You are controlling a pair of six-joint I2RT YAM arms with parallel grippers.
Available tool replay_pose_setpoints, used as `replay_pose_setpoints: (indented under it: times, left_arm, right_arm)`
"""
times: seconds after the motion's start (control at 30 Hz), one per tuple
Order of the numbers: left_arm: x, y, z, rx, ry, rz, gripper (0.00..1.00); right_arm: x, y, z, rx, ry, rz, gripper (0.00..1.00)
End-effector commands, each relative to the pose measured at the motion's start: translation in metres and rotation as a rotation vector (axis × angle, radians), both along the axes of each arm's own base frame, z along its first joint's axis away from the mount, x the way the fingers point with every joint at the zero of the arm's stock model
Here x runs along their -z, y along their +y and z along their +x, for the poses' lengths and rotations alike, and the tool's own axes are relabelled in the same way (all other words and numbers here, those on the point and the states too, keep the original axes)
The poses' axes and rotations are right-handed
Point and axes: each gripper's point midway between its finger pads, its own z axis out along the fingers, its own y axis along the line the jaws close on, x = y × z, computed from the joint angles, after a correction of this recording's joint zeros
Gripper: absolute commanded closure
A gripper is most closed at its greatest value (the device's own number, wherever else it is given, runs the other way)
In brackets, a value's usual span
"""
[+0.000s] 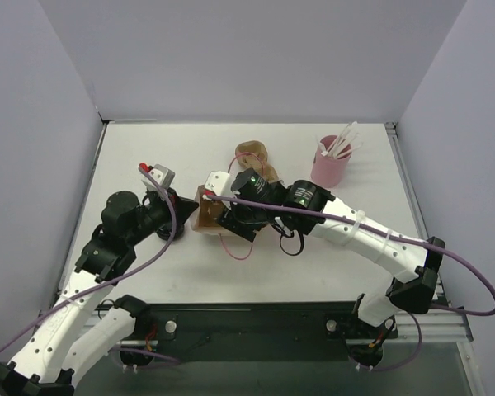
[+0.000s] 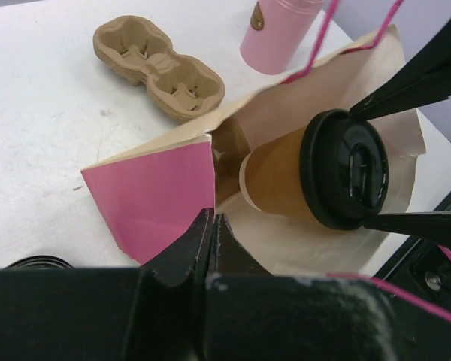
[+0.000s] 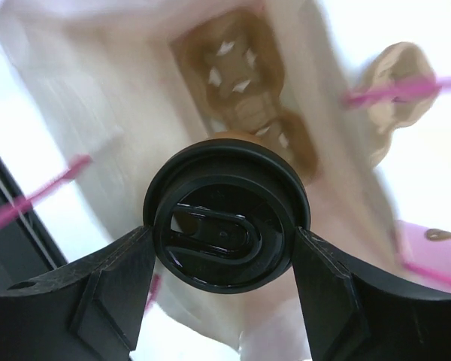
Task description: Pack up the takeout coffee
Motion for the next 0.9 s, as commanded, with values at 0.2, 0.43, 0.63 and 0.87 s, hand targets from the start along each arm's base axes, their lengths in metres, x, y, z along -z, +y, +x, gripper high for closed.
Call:
replay_pose_setpoints:
  times: [0.2,0.43,0.63,0.87]
  left_arm:
    - [0.004,-0.005,-0.050,0.159,-0.069,-0.069,1.00]
    - [0.020,0.000,-0.062,0.170,-0.043,-0.045,1.00]
    - [0.026,0.000,-0.064,0.167,-0.026,-0.055,1.00]
    - [0.028,0.002,-0.064,0.153,-0.025,-0.054,1.00]
  right_arm:
    - [0.034,-0.007,-0.027,-0.127,-0.058,-0.047,0.55]
    - [0.043,-0.007,-0.011,-0.168,-0.162,-0.122,0.53]
    - [0.059,0.015,-0.009,-0.274,-0.184,-0.086,0.53]
    - [0.062,0.045,-0.013,-0.383,-0.155,0.005,0.53]
